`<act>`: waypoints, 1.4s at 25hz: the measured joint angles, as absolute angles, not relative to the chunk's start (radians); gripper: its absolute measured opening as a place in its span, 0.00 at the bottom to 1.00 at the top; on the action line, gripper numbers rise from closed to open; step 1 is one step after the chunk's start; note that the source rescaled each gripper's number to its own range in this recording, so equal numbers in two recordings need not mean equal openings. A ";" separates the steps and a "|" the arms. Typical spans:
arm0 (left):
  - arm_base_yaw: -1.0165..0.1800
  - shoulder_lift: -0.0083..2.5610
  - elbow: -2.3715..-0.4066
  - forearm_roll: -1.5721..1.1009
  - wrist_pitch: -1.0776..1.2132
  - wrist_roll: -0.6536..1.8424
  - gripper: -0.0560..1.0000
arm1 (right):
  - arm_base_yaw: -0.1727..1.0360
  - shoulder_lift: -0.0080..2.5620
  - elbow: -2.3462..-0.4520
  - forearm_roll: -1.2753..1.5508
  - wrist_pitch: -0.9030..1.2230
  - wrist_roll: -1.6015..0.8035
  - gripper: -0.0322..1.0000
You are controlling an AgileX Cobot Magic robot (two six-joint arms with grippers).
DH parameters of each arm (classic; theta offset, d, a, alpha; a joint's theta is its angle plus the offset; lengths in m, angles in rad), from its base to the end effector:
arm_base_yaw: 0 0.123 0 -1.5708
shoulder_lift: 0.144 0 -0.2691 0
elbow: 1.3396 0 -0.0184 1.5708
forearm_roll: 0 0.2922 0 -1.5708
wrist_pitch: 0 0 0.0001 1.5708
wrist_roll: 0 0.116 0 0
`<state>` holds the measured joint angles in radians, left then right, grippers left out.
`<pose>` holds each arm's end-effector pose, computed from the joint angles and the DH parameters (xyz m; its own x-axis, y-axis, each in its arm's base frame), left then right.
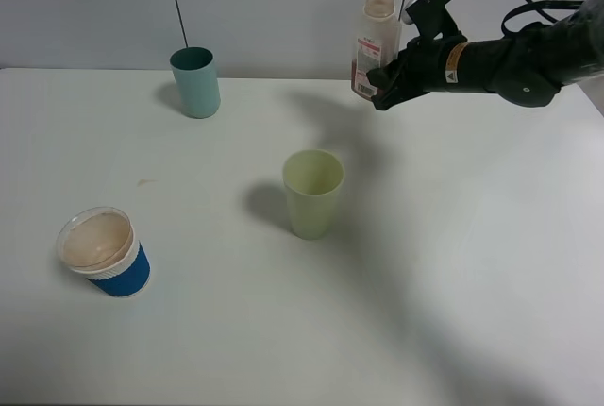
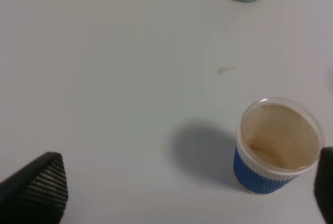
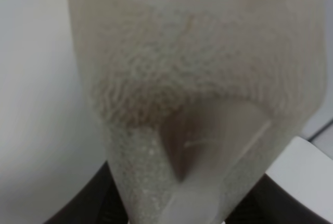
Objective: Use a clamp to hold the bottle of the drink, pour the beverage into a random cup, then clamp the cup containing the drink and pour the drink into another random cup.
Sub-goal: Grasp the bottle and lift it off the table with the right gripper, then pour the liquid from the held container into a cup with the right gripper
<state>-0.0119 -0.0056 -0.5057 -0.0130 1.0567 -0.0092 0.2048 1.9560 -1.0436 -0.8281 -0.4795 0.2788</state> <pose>0.0685 -0.0021 0.2886 -0.4426 -0.0103 -0.8967 0.0152 0.9997 -0.0190 0.4267 0.1288 0.1020 -0.1762 -0.4883 -0.8547 -0.6438 0.7140 -0.2752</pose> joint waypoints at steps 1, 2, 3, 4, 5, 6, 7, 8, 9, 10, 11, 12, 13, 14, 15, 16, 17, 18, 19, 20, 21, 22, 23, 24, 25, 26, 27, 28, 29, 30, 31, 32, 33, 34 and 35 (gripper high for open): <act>-0.012 -0.006 -0.506 -0.013 1.057 -0.009 0.88 | 0.212 1.952 -1.044 -0.825 -0.477 0.279 0.05; -0.012 -0.006 -0.506 -0.013 1.057 -0.009 0.88 | 0.222 1.945 -1.044 -0.824 -0.469 0.279 0.05; -0.012 -0.006 -0.506 -0.013 1.057 -0.009 0.88 | 0.229 1.940 -1.044 -0.823 -0.459 0.283 0.05; -0.012 -0.006 -0.506 -0.013 1.057 -0.009 0.88 | 0.235 1.933 -1.044 -0.823 -0.449 0.286 0.05; -0.012 -0.006 -0.506 -0.013 1.057 -0.009 0.88 | 0.239 1.926 -1.044 -0.822 -0.441 0.290 0.05; -0.012 -0.006 -0.506 -0.013 1.057 -0.009 0.88 | 0.239 1.926 -1.044 -0.822 -0.441 0.290 0.05; -0.012 -0.006 -0.506 -0.013 1.057 -0.009 0.88 | 0.242 1.919 -1.044 -0.821 -0.432 0.294 0.05; -0.012 -0.006 -0.506 -0.013 1.057 -0.009 0.88 | 0.245 1.915 -1.044 -0.821 -0.426 0.298 0.05; -0.012 -0.006 -0.506 -0.013 1.057 -0.009 0.88 | 0.251 1.899 -1.044 -0.820 -0.418 0.313 0.05; -0.012 -0.006 -0.506 -0.013 1.057 -0.009 0.88 | 0.253 1.892 -1.044 -0.820 -0.414 0.319 0.05; -0.012 -0.006 -0.506 -0.013 1.057 -0.009 0.88 | 0.256 1.883 -1.044 -0.820 -0.409 0.328 0.05; -0.012 -0.006 -0.506 -0.013 1.057 -0.009 0.88 | 0.261 1.875 -1.044 -0.820 -0.401 0.336 0.05; -0.012 -0.006 -0.506 -0.013 1.057 -0.009 0.88 | 0.265 1.870 -1.044 -0.820 -0.396 0.339 0.05; -0.012 -0.006 -0.506 -0.013 1.057 -0.009 0.88 | 0.270 1.864 -1.044 -0.820 -0.392 0.343 0.05; -0.012 -0.006 -0.506 -0.013 1.057 -0.009 0.88 | 0.276 1.857 -1.044 -0.820 -0.385 0.349 0.05; -0.012 -0.006 -0.506 -0.013 1.057 -0.009 0.88 | 0.281 1.852 -1.044 -0.820 -0.376 0.351 0.05; -0.012 -0.006 -0.506 -0.013 1.057 -0.009 0.88 | 0.288 1.845 -1.044 -0.820 -0.367 0.356 0.05; -0.012 -0.006 -0.506 -0.013 1.057 -0.009 0.88 | 0.295 1.838 -1.044 -0.821 -0.359 0.357 0.05; -0.012 -0.006 -0.506 -0.013 1.057 -0.009 0.88 | 0.303 1.832 -1.044 -0.825 -0.347 0.357 0.05; -0.012 -0.006 -0.506 -0.013 1.057 -0.009 0.88 | 0.303 1.832 -1.044 -0.825 -0.347 0.357 0.05; -0.012 -0.006 -0.506 -0.013 1.057 -0.009 0.88 | 0.310 1.824 -1.044 -0.829 -0.334 0.357 0.05; -0.012 -0.006 -0.506 -0.013 1.057 -0.009 0.88 | 0.318 1.816 -1.044 -0.831 -0.322 0.358 0.05; -0.012 -0.006 -0.506 -0.013 1.057 -0.009 0.88 | 0.323 1.812 -1.044 -0.831 -0.311 0.359 0.05; -0.012 -0.006 -0.506 -0.013 1.057 -0.009 0.88 | 0.330 1.804 -1.044 -0.834 -0.294 0.360 0.05; -0.012 -0.006 -0.506 -0.013 1.057 -0.009 0.88 | 0.336 1.800 -1.044 -0.835 -0.280 0.361 0.05; -0.012 -0.006 -0.506 -0.013 1.057 -0.009 0.88 | 0.343 1.793 -1.044 -0.835 -0.262 0.362 0.05; -0.012 -0.006 -0.506 -0.013 1.057 -0.009 0.88 | 0.352 1.785 -1.044 -0.836 -0.246 0.362 0.05; -0.012 -0.006 -0.506 -0.013 1.057 -0.009 0.88 | 0.362 1.778 -1.044 -0.837 -0.228 0.362 0.05; -0.012 -0.006 -0.506 -0.013 1.057 -0.009 0.88 | 0.370 1.771 -1.044 -0.837 -0.214 0.362 0.05; -0.012 -0.006 -0.506 -0.013 1.057 -0.009 0.88 | 0.377 1.765 -1.044 -0.837 -0.200 0.362 0.05; -0.012 -0.006 -0.506 -0.013 1.057 -0.009 0.88 | 0.382 1.761 -1.044 -0.837 -0.186 0.362 0.05; -0.012 -0.006 -0.506 -0.013 1.057 -0.009 0.88 | 0.390 1.755 -1.044 -0.837 -0.171 0.362 0.05; -0.012 -0.006 -0.506 -0.013 1.057 -0.009 0.88 | 0.398 1.745 -1.044 -0.837 -0.149 0.362 0.05; -0.012 -0.006 -0.506 -0.013 1.057 -0.009 0.88 | 0.402 1.740 -1.044 -0.837 -0.127 0.362 0.05; -0.012 -0.006 -0.506 -0.013 1.057 -0.009 0.88 | 0.405 1.734 -1.044 -0.837 -0.114 0.362 0.05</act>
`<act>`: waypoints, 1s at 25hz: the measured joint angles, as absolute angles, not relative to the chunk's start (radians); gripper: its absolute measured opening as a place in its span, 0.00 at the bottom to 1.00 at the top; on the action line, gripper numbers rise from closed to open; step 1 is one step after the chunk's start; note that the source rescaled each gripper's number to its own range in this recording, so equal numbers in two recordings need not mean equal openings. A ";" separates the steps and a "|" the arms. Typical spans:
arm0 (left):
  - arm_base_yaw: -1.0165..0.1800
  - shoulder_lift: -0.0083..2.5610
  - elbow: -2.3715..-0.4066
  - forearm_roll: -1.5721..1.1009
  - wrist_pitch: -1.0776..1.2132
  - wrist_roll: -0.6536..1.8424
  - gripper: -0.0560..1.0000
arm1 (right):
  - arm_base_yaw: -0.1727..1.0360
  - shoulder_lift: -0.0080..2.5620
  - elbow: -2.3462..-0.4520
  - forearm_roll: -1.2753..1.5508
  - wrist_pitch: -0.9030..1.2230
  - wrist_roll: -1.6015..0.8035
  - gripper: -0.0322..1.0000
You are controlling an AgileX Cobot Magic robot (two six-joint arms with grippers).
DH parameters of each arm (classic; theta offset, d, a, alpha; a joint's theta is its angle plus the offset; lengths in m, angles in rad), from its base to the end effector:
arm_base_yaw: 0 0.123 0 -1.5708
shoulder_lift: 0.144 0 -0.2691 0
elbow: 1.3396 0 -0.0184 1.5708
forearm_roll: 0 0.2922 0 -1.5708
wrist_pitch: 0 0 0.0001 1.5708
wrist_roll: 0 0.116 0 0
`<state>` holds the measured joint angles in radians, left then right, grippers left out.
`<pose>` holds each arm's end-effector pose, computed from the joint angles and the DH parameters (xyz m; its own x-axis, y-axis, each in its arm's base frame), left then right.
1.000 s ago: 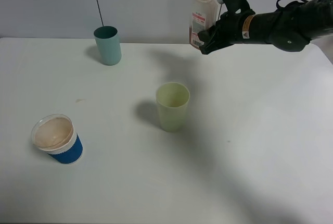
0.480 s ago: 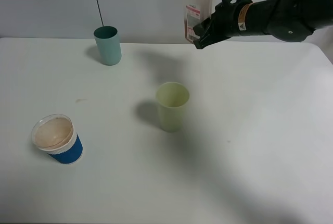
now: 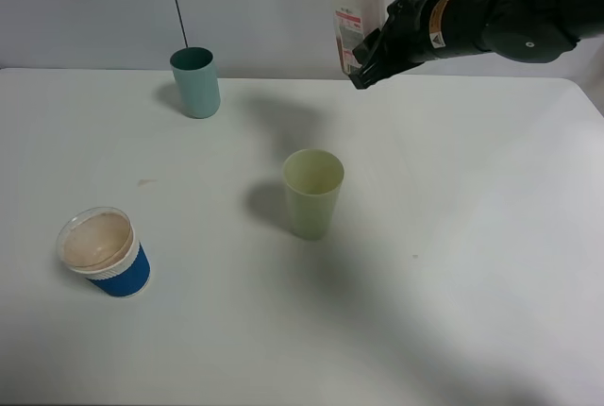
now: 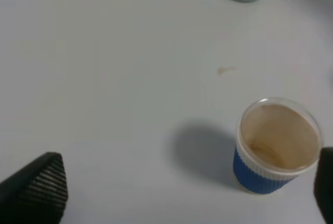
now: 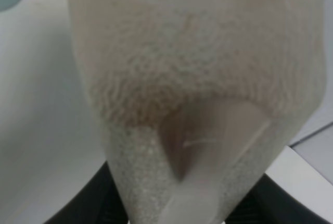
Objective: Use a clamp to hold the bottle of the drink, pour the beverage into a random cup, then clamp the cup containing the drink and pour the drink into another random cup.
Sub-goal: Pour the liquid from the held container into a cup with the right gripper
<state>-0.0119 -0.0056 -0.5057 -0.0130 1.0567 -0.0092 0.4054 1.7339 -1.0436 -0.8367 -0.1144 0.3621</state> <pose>0.0685 -0.0021 0.2886 -0.4426 -0.0103 -0.8967 0.0152 0.9997 -0.0190 0.3935 0.1795 0.1708 -0.2023 -0.5792 -0.7897 -0.6197 0.7001 -0.3547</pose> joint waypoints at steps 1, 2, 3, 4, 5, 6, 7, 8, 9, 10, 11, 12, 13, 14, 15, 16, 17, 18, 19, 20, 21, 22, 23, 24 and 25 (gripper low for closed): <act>-0.012 -0.006 -0.506 -0.013 1.057 -0.009 0.88 | 0.410 1.726 -1.043 -0.837 -0.092 0.362 0.05; -0.012 -0.006 -0.506 -0.013 1.057 -0.009 0.88 | 0.413 1.722 -1.043 -0.837 -0.081 0.362 0.05; -0.012 -0.006 -0.506 -0.013 1.057 -0.009 0.88 | 0.418 1.714 -1.043 -0.837 -0.073 0.362 0.05; -0.012 -0.006 -0.506 -0.013 1.057 -0.009 0.88 | 0.424 1.709 -1.043 -0.837 -0.063 0.362 0.05; -0.012 -0.006 -0.506 -0.013 1.057 -0.009 0.88 | 0.433 1.705 -1.043 -0.837 -0.056 0.362 0.05; -0.012 -0.006 -0.506 -0.013 1.057 -0.009 0.88 | 0.440 1.705 -1.043 -0.840 -0.048 0.362 0.05; -0.012 -0.006 -0.506 -0.013 1.057 -0.009 0.88 | 0.449 1.705 -1.043 -0.845 -0.036 0.362 0.05; -0.012 -0.006 -0.506 -0.013 1.057 -0.009 0.88 | 0.449 1.705 -1.043 -0.845 -0.036 0.362 0.05; -0.012 -0.006 -0.506 -0.013 1.057 -0.009 0.88 | 0.466 1.705 -1.043 -0.847 -0.010 0.353 0.05; -0.012 -0.006 -0.506 -0.013 1.057 -0.009 0.88 | 0.471 1.704 -1.043 -0.847 0.000 0.342 0.05; -0.012 -0.006 -0.506 -0.013 1.057 -0.009 0.88 | 0.476 1.704 -1.042 -0.847 0.008 0.334 0.05; -0.012 -0.006 -0.506 -0.013 1.057 -0.009 0.88 | 0.481 1.704 -1.042 -0.847 0.024 0.324 0.05; -0.012 -0.006 -0.506 -0.013 1.057 -0.009 0.88 | 0.486 1.704 -1.042 -0.847 0.039 0.313 0.05; -0.012 -0.006 -0.506 -0.013 1.057 -0.009 0.88 | 0.492 1.704 -1.042 -0.847 0.054 0.300 0.05; -0.012 -0.006 -0.506 -0.013 1.057 -0.009 0.88 | 0.497 1.704 -1.042 -0.847 0.065 0.292 0.05; -0.012 -0.006 -0.506 -0.013 1.057 -0.009 0.88 | 0.502 1.704 -1.042 -0.847 0.077 0.283 0.05; -0.012 -0.006 -0.506 -0.013 1.057 -0.009 0.88 | 0.508 1.704 -1.042 -0.847 0.087 0.275 0.05; -0.012 -0.006 -0.506 -0.013 1.057 -0.009 0.88 | 0.513 1.704 -1.042 -0.847 0.096 0.270 0.05; -0.012 -0.006 -0.506 -0.013 1.057 -0.009 0.88 | 0.516 1.704 -1.042 -0.846 0.100 0.266 0.05; -0.012 -0.006 -0.506 -0.013 1.057 -0.009 0.88 | 0.523 1.704 -1.042 -0.845 0.107 0.259 0.05; -0.012 -0.006 -0.506 -0.013 1.057 -0.009 0.88 | 0.532 1.704 -1.042 -0.843 0.120 0.249 0.05; -0.012 -0.006 -0.506 -0.013 1.057 -0.009 0.88 | 0.540 1.704 -1.042 -0.837 0.128 0.241 0.05; -0.012 -0.006 -0.506 -0.013 1.057 -0.009 0.88 | 0.547 1.704 -1.042 -0.835 0.132 0.233 0.05; -0.012 -0.006 -0.506 -0.013 1.057 -0.009 0.88 | 0.551 1.702 -1.042 -0.834 0.139 0.230 0.05; -0.012 -0.006 -0.506 -0.013 1.057 -0.009 0.88 | 0.554 1.697 -1.039 -0.832 0.144 0.229 0.05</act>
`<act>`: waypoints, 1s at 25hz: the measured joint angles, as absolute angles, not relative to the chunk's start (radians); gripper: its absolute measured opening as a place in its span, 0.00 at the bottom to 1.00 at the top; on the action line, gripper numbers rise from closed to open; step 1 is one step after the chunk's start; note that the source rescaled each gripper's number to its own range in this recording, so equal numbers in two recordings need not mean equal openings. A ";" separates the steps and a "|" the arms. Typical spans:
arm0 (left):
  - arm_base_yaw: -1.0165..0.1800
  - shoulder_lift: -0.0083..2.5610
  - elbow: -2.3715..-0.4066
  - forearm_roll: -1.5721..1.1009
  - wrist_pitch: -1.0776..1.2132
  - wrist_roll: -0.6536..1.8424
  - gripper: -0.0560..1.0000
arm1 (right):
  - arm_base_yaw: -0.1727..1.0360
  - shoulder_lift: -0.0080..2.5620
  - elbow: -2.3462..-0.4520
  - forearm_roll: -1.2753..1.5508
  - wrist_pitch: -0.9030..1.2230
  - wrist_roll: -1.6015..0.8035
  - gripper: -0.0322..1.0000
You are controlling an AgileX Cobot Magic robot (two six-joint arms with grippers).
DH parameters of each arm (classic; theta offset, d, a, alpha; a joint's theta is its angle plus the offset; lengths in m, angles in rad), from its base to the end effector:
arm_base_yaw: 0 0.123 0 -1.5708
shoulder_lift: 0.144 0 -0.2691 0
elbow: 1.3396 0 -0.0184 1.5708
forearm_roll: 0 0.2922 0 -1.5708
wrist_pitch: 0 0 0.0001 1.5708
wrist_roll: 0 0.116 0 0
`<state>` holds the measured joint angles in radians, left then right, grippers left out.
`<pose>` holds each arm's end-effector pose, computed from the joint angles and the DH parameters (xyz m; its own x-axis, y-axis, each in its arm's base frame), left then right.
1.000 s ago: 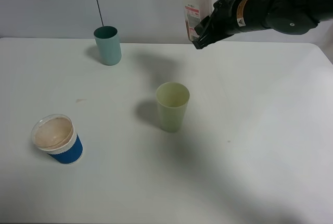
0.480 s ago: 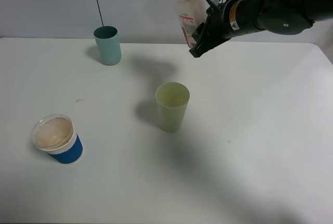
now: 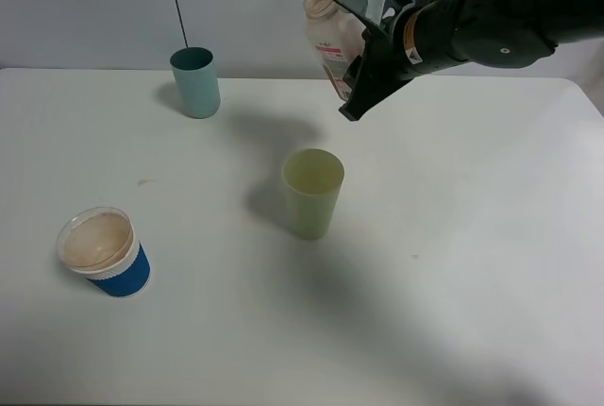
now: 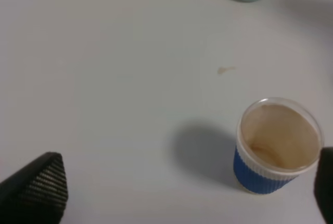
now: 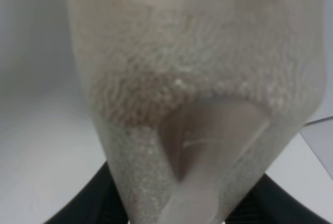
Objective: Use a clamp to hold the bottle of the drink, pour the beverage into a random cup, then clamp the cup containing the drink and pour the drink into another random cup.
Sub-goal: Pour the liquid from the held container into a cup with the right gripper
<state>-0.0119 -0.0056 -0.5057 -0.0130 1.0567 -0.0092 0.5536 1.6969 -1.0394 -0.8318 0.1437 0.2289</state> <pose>0.0685 -0.0021 0.2886 -0.4426 -0.0103 -0.8967 0.0152 0.9997 -0.0190 0.3623 0.2094 0.1686 -0.1808 -0.7696 -0.6123 -0.6700 0.5522 -0.4962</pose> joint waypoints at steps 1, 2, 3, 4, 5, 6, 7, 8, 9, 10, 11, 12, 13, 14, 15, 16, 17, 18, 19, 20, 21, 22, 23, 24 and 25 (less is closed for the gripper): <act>-0.012 -0.006 -0.506 -0.013 1.057 -0.009 0.88 | 0.554 1.689 -1.033 -0.831 0.146 0.229 0.05; -0.012 -0.006 -0.506 -0.013 1.057 -0.009 0.88 | 0.554 1.675 -1.018 -0.831 0.146 0.228 0.05; -0.012 -0.006 -0.506 -0.013 1.057 -0.009 0.88 | 0.555 1.658 -1.002 -0.831 0.145 0.226 0.05; -0.012 -0.006 -0.506 -0.013 1.057 -0.009 0.88 | 0.555 1.635 -0.968 -0.829 0.144 0.218 0.05; -0.012 -0.006 -0.506 -0.013 1.057 -0.009 0.88 | 0.555 1.614 -0.945 -0.829 0.143 0.204 0.05; -0.012 -0.006 -0.506 -0.013 1.057 -0.009 0.88 | 0.555 1.595 -0.920 -0.829 0.142 0.192 0.05; -0.012 -0.006 -0.506 -0.013 1.057 -0.009 0.88 | 0.555 1.577 -0.896 -0.829 0.140 0.181 0.05; -0.012 -0.006 -0.506 -0.013 1.057 -0.009 0.88 | 0.555 1.559 -0.874 -0.829 0.140 0.178 0.05; -0.012 -0.006 -0.506 -0.013 1.057 -0.009 0.88 | 0.555 1.548 -0.859 -0.829 0.138 0.177 0.05; -0.012 -0.006 -0.506 -0.013 1.057 -0.009 0.88 | 0.555 1.534 -0.847 -0.829 0.135 0.177 0.05; -0.012 -0.006 -0.506 -0.013 1.057 -0.009 0.88 | 0.555 1.524 -0.839 -0.829 0.130 0.177 0.05; -0.012 -0.006 -0.506 -0.013 1.057 -0.009 0.88 | 0.555 1.515 -0.830 -0.830 0.124 0.177 0.05; -0.012 -0.006 -0.506 -0.013 1.057 -0.009 0.88 | 0.555 1.512 -0.827 -0.832 0.123 0.177 0.05; -0.012 -0.006 -0.506 -0.013 1.057 -0.009 0.88 | 0.555 1.511 -0.824 -0.837 0.123 0.177 0.05; -0.012 -0.006 -0.506 -0.013 1.057 -0.009 0.88 | 0.555 1.511 -0.824 -0.837 0.123 0.177 0.05; -0.012 -0.006 -0.506 -0.013 1.057 -0.009 0.88 | 0.555 1.511 -0.825 -0.842 0.123 0.177 0.05; -0.012 -0.006 -0.506 -0.013 1.057 -0.009 0.88 | 0.555 1.511 -0.825 -0.855 0.123 0.177 0.05; -0.012 -0.006 -0.506 -0.013 1.057 -0.009 0.88 | 0.555 1.511 -0.825 -0.859 0.123 0.177 0.05; -0.012 -0.006 -0.506 -0.013 1.057 -0.009 0.88 | 0.555 1.511 -0.825 -0.863 0.123 0.177 0.05; -0.012 -0.006 -0.506 -0.013 1.057 -0.009 0.88 | 0.555 1.511 -0.825 -0.865 0.126 0.177 0.05; -0.012 -0.006 -0.506 -0.013 1.057 -0.009 0.88 | 0.559 1.511 -0.825 -0.870 0.135 0.177 0.05; -0.012 -0.006 -0.506 -0.013 1.057 -0.009 0.88 | 0.564 1.511 -0.825 -0.872 0.151 0.177 0.05; -0.012 -0.006 -0.506 -0.013 1.057 -0.009 0.88 | 0.572 1.511 -0.825 -0.872 0.160 0.177 0.05; -0.012 -0.006 -0.506 -0.013 1.057 -0.009 0.88 | 0.583 1.511 -0.825 -0.872 0.170 0.177 0.05; -0.012 -0.006 -0.506 -0.013 1.057 -0.009 0.88 | 0.596 1.511 -0.825 -0.872 0.178 0.177 0.05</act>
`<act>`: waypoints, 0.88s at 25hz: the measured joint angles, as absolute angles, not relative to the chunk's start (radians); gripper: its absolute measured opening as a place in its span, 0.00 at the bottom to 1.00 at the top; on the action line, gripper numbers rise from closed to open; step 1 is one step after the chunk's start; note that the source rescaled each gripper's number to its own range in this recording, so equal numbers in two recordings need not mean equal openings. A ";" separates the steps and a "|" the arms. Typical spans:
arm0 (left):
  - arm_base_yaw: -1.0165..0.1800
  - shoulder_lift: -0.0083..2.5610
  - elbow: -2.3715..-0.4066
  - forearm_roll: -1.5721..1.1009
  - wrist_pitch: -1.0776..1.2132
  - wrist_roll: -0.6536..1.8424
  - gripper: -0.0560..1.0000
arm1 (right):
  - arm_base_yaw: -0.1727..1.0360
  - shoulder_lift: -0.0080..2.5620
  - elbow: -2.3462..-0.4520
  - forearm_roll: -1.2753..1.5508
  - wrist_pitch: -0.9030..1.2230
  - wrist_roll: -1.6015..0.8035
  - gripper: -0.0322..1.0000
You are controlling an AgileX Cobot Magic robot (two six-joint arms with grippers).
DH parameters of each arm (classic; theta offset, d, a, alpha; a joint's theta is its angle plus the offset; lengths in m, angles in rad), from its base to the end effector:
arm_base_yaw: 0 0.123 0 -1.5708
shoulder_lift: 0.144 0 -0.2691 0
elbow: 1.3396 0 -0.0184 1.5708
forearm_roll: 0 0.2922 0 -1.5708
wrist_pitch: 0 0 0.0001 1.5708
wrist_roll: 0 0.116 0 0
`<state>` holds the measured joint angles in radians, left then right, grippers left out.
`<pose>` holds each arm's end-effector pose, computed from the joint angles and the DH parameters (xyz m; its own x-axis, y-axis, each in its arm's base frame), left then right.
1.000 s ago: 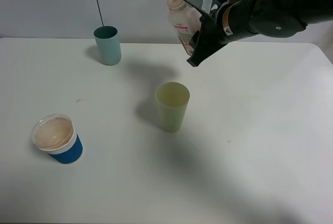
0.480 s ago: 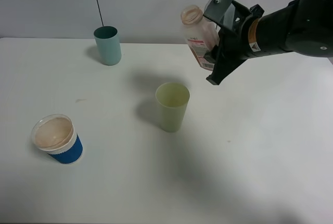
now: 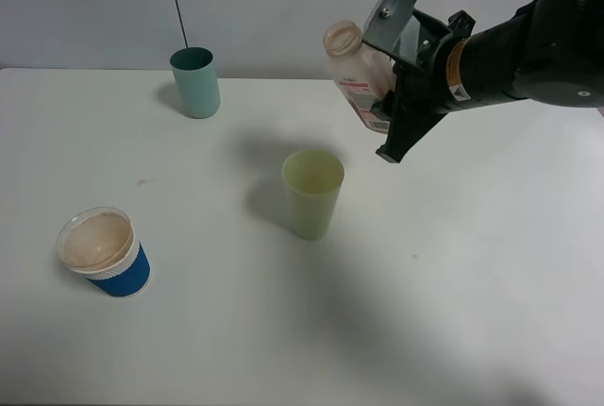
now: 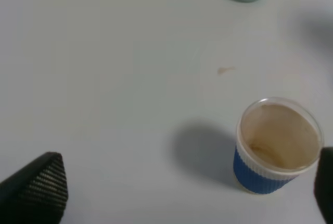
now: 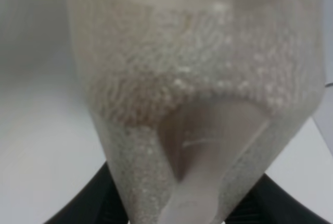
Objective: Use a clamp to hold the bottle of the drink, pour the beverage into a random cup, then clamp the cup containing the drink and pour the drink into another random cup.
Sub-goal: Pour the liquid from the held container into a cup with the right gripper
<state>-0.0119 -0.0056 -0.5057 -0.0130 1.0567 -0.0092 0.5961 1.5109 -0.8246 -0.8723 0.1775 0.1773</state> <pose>0.0685 -0.0021 0.2886 -0.4426 -0.0103 -0.8967 0.0152 0.9997 -0.0190 0.3077 0.1897 0.1663 -0.1197 -0.8407 -0.5281 -0.7084 0.4450 -0.5479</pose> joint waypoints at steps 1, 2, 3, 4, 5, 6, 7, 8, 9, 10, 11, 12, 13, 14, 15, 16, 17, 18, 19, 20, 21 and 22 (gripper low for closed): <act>-0.012 -0.006 -0.506 -0.013 1.057 -0.009 0.88 | 0.607 1.511 -0.825 -0.872 0.179 0.177 0.05; -0.012 -0.006 -0.506 -0.013 1.057 -0.009 0.88 | 0.616 1.511 -0.825 -0.872 0.182 0.177 0.05; -0.012 -0.006 -0.506 -0.013 1.057 -0.009 0.88 | 0.625 1.511 -0.825 -0.872 0.188 0.177 0.05; -0.012 -0.006 -0.506 -0.013 1.057 -0.009 0.88 | 0.630 1.511 -0.825 -0.872 0.198 0.177 0.05; -0.012 -0.006 -0.506 -0.013 1.057 -0.009 0.88 | 0.634 1.511 -0.825 -0.872 0.217 0.177 0.05; -0.012 -0.006 -0.506 -0.013 1.057 -0.009 0.88 | 0.637 1.511 -0.825 -0.872 0.233 0.177 0.05; -0.012 -0.006 -0.506 -0.013 1.057 -0.009 0.88 | 0.637 1.511 -0.825 -0.872 0.257 0.177 0.05; -0.012 -0.006 -0.506 -0.013 1.057 -0.009 0.88 | 0.637 1.511 -0.825 -0.872 0.257 0.177 0.05; -0.012 -0.006 -0.506 -0.013 1.057 -0.009 0.88 | 0.637 1.511 -0.825 -0.872 0.287 0.160 0.05; -0.012 -0.006 -0.506 -0.013 1.057 -0.009 0.88 | 0.637 1.511 -0.825 -0.872 0.287 0.160 0.05; -0.012 -0.006 -0.506 -0.013 1.057 -0.009 0.88 | 0.637 1.511 -0.825 -0.872 0.292 0.150 0.05; -0.012 -0.006 -0.506 -0.013 1.057 -0.009 0.88 | 0.637 1.511 -0.825 -0.872 0.295 0.142 0.05; -0.012 -0.006 -0.506 -0.013 1.057 -0.009 0.88 | 0.637 1.511 -0.825 -0.870 0.300 0.125 0.05; -0.012 -0.006 -0.506 -0.013 1.057 -0.009 0.88 | 0.637 1.511 -0.825 -0.864 0.305 0.107 0.05; -0.012 -0.006 -0.506 -0.013 1.057 -0.009 0.88 | 0.637 1.511 -0.825 -0.857 0.306 0.092 0.05; -0.012 -0.006 -0.506 -0.013 1.057 -0.009 0.88 | 0.637 1.511 -0.825 -0.851 0.306 0.079 0.05; -0.012 -0.006 -0.506 -0.013 1.057 -0.009 0.88 | 0.637 1.511 -0.825 -0.846 0.306 0.065 0.05; -0.012 -0.006 -0.506 -0.013 1.057 -0.009 0.88 | 0.637 1.511 -0.825 -0.843 0.307 0.048 0.05; -0.012 -0.006 -0.506 -0.013 1.057 -0.009 0.88 | 0.637 1.511 -0.825 -0.843 0.307 0.048 0.05; -0.012 -0.006 -0.506 -0.013 1.057 -0.009 0.88 | 0.637 1.511 -0.825 -0.842 0.307 0.040 0.05; -0.012 -0.006 -0.506 -0.013 1.057 -0.009 0.88 | 0.637 1.511 -0.825 -0.837 0.308 0.019 0.05; -0.012 -0.006 -0.506 -0.013 1.057 -0.009 0.88 | 0.640 1.511 -0.825 -0.836 0.309 0.008 0.05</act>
